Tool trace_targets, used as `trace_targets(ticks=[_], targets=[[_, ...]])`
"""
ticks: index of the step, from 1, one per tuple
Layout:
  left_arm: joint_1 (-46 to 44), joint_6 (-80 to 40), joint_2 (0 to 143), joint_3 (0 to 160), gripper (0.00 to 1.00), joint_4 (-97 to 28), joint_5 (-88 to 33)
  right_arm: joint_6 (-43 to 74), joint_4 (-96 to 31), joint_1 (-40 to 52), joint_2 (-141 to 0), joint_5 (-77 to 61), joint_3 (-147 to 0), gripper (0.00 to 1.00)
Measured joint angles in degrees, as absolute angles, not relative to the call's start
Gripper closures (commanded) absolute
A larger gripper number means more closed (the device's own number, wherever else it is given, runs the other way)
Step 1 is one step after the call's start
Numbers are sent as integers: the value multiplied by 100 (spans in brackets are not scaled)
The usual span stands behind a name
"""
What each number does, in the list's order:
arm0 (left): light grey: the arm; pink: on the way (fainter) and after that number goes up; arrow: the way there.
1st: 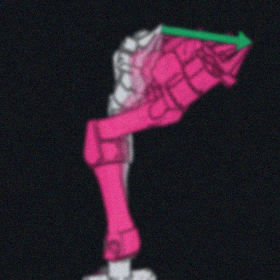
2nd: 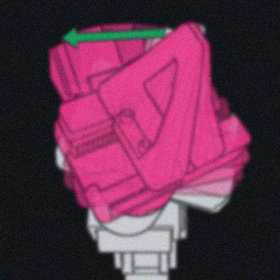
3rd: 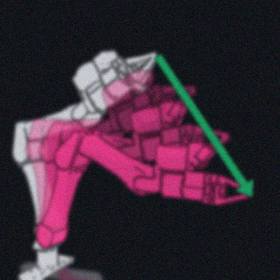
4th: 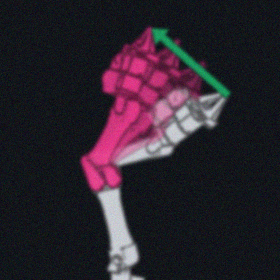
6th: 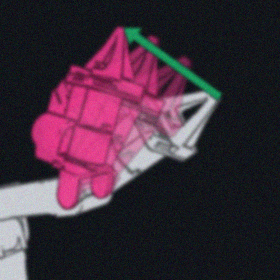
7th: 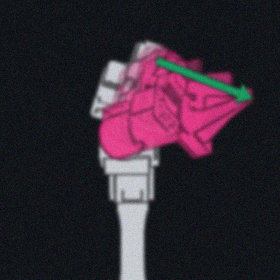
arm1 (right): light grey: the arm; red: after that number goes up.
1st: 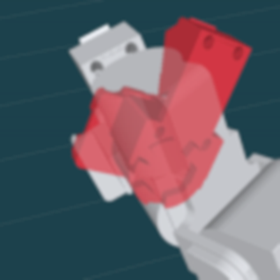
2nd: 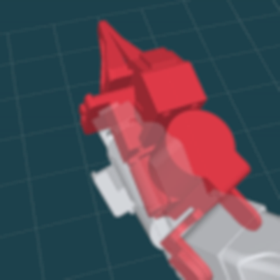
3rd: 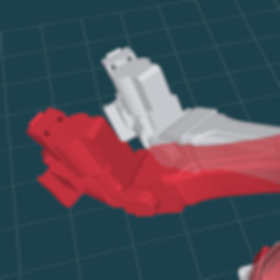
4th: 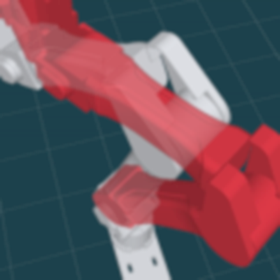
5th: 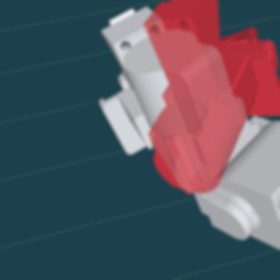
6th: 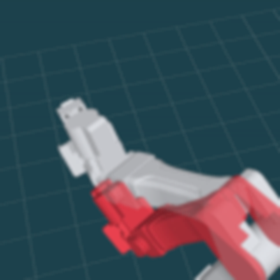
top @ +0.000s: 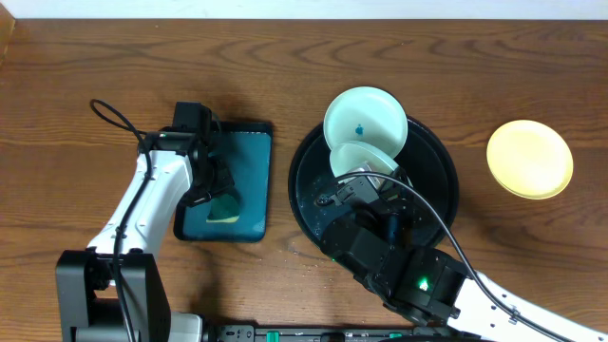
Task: Clean dirty plates on tray and stack at the side
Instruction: 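Carry the pale green plate right and stack it on the yellow plate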
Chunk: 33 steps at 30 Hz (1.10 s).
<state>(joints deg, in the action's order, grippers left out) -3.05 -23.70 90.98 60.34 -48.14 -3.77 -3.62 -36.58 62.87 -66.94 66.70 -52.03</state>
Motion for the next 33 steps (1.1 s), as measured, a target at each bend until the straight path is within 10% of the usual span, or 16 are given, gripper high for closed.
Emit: trace_targets(ticks=[33], targets=[[-305, -2370, 9098, 6034, 92, -4814, -377, 19, -3699, 6173, -6696, 6377, -5207, 99]])
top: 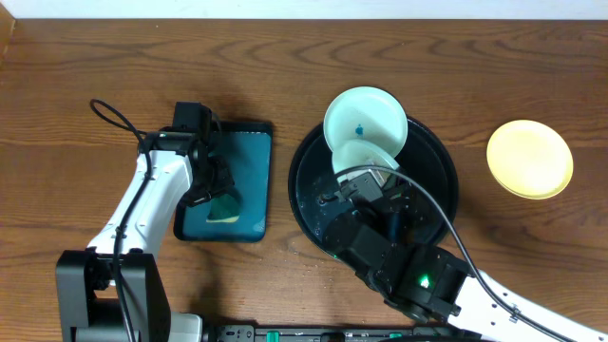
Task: Clean dirty plates on tray and stack at the side
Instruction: 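Carry the pale green plate right and stack it on the yellow plate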
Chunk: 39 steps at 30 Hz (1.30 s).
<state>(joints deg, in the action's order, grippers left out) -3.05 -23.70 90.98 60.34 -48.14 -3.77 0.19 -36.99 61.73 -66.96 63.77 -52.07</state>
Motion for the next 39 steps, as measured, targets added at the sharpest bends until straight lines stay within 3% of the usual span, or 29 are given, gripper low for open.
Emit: trace_targets(ticks=[13, 21, 26, 33, 39], targets=[[-305, -2370, 9098, 6034, 92, -4814, -377, 128, -3688, 5935, -6713, 6340, -5214, 99], [-305, -2370, 9098, 6034, 92, -4814, -384, 1302, -3990, 5039, -6724, 5290, -5218, 99], [-305, -2370, 9098, 6034, 92, -4814, -397, 1608, -3994, 3170, -6735, 3981, -5306, 99], [-305, -2370, 9098, 6034, 92, -4810, -397, 1741, -3618, -768, -6930, 676, -5417, 99], [-305, -2370, 9098, 6034, 92, -4812, -399, 2021, -3118, -2849, -7795, -683, -5439, 99]])
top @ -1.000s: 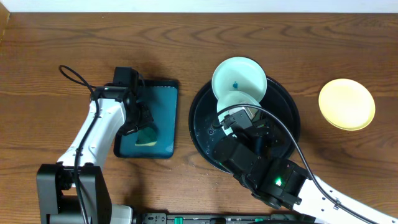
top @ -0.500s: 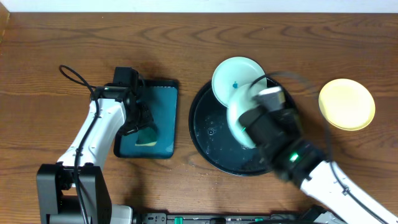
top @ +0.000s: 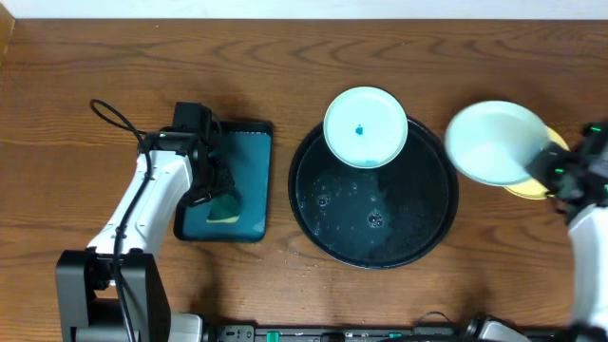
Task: Clean dirty plates on tray and stack at the side
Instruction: 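Carry the pale green plate right and stack it on the yellow plate, then reach the right gripper to the last pale green plate and pull it toward tray center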
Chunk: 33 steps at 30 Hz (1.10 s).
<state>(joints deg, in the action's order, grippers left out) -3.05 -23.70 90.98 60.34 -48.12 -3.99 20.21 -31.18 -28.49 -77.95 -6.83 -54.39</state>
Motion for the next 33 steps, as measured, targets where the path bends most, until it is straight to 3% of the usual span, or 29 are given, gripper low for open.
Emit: trace_targets(ticks=[4, 5, 6, 7, 16, 21, 23, 24, 26, 27, 33], targets=[[-305, -2370, 9098, 6034, 92, -4794, -397, 2316, -2681, -3341, -8486, -886, -5439, 99], [-305, -2370, 9098, 6034, 92, -4790, -399, 2373, -2565, -3371, -8656, -928, -5439, 75], [-305, -2370, 9098, 6034, 92, -4786, -401, 2429, -2362, -3374, -8908, -947, -5439, 59], [-305, -2370, 9098, 6034, 93, -4781, -399, 2486, -2237, -3371, -9061, -972, -5437, 54], [-305, -2370, 9098, 6034, 92, -4770, -399, 2248, -1905, -3245, -8899, -1564, -5701, 53], [-305, -2370, 9098, 6034, 93, -4770, -399, 1549, -2200, -2137, -8281, -2152, -5935, 54], [-305, -2370, 9098, 6034, 92, -4772, -397, 1282, -2392, -1481, -8256, -2075, -5946, 64], [-305, -2370, 9098, 6034, 92, -4770, -399, 1221, -2443, -1236, -8300, -1990, -5946, 64], [-305, -2370, 9098, 6034, 92, -4772, -399, 1098, -2338, -698, -8495, -1859, -5944, 43], [-305, -2370, 9098, 6034, 92, -4772, -397, 998, -2213, -464, -8624, -1815, -5944, 40], [-305, -2370, 9098, 6034, 92, -4748, -399, 659, -1033, 589, -9625, -1319, -5942, 43]])
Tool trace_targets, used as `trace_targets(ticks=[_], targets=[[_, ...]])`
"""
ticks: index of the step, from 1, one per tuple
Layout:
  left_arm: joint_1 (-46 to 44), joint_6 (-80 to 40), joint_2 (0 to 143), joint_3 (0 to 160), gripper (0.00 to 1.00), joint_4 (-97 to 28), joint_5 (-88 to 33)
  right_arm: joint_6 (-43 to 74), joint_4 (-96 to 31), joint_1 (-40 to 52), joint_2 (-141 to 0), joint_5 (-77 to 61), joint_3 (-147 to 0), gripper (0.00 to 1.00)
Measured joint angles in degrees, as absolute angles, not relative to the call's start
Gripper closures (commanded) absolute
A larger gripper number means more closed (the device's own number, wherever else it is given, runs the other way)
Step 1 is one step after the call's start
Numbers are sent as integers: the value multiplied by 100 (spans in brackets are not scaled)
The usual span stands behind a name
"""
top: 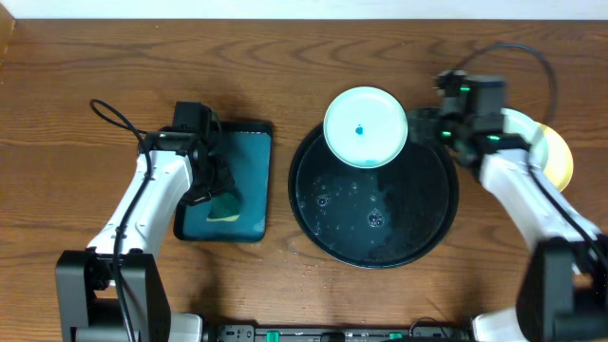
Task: Clean dirty plates on tray and stack at the side
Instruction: 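Reach the right gripper to the last pale green plate and pull it toward tray center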
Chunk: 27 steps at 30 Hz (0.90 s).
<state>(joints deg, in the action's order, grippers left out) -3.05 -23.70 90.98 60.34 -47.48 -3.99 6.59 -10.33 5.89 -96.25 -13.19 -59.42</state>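
Observation:
A pale plate with a small blue spot [366, 126] leans on the back rim of the round black tray [328, 218], which is wet and holds nothing else. My right gripper [425, 124] hovers just right of that plate over the tray's back right rim, holding nothing and apparently open. At the far right a white plate [528, 131] lies on a yellow plate [562, 163], both partly hidden by my right arm. My left gripper [216, 187] rests on the teal rectangular tray [249, 157], shut on a green-yellow sponge [226, 207].
A black cable [112, 116] loops on the wood table behind the left arm. The right arm stretches from the front right corner across the stacked plates. The teal tray stands a short gap left of the black tray.
The white plate was let go and now lies on the yellow plate. My right gripper has moved left and back, to beside the blue-spotted plate. The left arm is unchanged.
My right arm reached over the black tray, with its gripper at a white plate lying under the spotted one. Then it held that plate above the yellow plate at the far right. Now the plate rests there and the gripper is back at the tray. The left arm stayed on the sponge.

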Motion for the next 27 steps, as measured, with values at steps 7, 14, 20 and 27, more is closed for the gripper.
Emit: trace_targets(ticks=[7, 14, 20, 27], targets=[[-305, -2370, 9098, 6034, 92, -4746, -399, 860, 163, 854, -11063, -888, -5940, 83], [-305, -2370, 9098, 6034, 92, -4746, -401, 1356, -189, 854, -11109, -869, -5946, 99], [-305, -2370, 9098, 6034, 92, -4744, -401, 1457, -1636, 847, -10077, -834, -5902, 99], [-305, -2370, 9098, 6034, 92, -4737, -399, 1468, -3114, 847, -8842, -779, -5920, 59]])
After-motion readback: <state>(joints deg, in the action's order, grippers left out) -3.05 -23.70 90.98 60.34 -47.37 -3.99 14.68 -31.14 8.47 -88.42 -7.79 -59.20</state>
